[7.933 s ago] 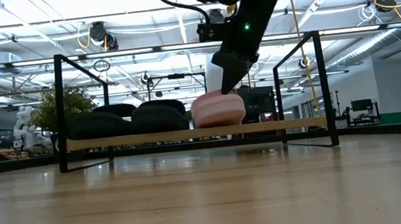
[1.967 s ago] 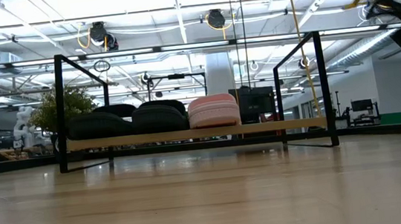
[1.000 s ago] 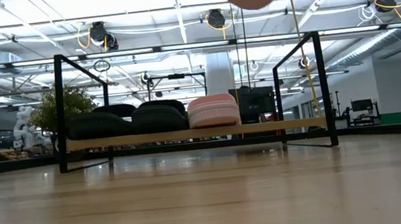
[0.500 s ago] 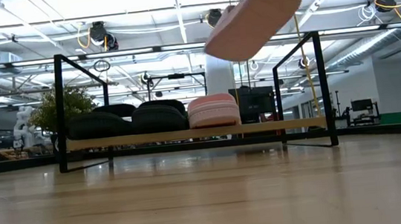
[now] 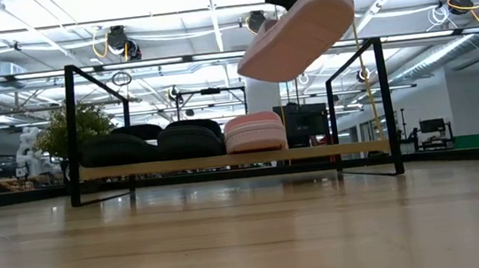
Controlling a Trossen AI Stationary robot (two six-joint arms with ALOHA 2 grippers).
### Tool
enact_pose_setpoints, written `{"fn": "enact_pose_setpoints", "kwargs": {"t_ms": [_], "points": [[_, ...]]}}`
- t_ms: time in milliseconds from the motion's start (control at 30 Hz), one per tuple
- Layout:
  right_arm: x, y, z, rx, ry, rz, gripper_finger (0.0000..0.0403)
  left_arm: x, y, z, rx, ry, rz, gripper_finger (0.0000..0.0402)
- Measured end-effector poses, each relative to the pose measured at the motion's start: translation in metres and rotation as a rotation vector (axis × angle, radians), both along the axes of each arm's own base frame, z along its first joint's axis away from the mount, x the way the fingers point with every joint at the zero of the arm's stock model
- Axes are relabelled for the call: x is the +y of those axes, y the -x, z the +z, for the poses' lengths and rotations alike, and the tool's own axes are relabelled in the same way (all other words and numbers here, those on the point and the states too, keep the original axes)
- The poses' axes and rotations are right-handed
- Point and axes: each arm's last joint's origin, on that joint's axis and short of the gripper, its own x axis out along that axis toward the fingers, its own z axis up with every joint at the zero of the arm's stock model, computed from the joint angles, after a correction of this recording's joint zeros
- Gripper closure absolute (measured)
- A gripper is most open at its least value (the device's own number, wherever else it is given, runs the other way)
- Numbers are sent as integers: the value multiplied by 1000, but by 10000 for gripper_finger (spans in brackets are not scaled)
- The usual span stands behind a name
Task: Pick and place slides into the shelf
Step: Put the pink slipper on the shelf
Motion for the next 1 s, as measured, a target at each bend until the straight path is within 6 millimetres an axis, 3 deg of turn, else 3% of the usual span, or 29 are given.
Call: {"fn": "enact_pose_setpoints", "kwargs": {"t_ms": [300,433,767,1000], "points": [[-13,14,48,2,14,-98,403,0,0,0,7,-7,1,284],[-13,13,56,-14,-16,-162,403,0,0,0,30,-29,1,284],[-15,-22,16,88,-82,-188,403,0,0,0,47,-47,2,284],[-24,-33,-2,156,-53,-202,403,0,0,0,57,-57,3,284]]}}
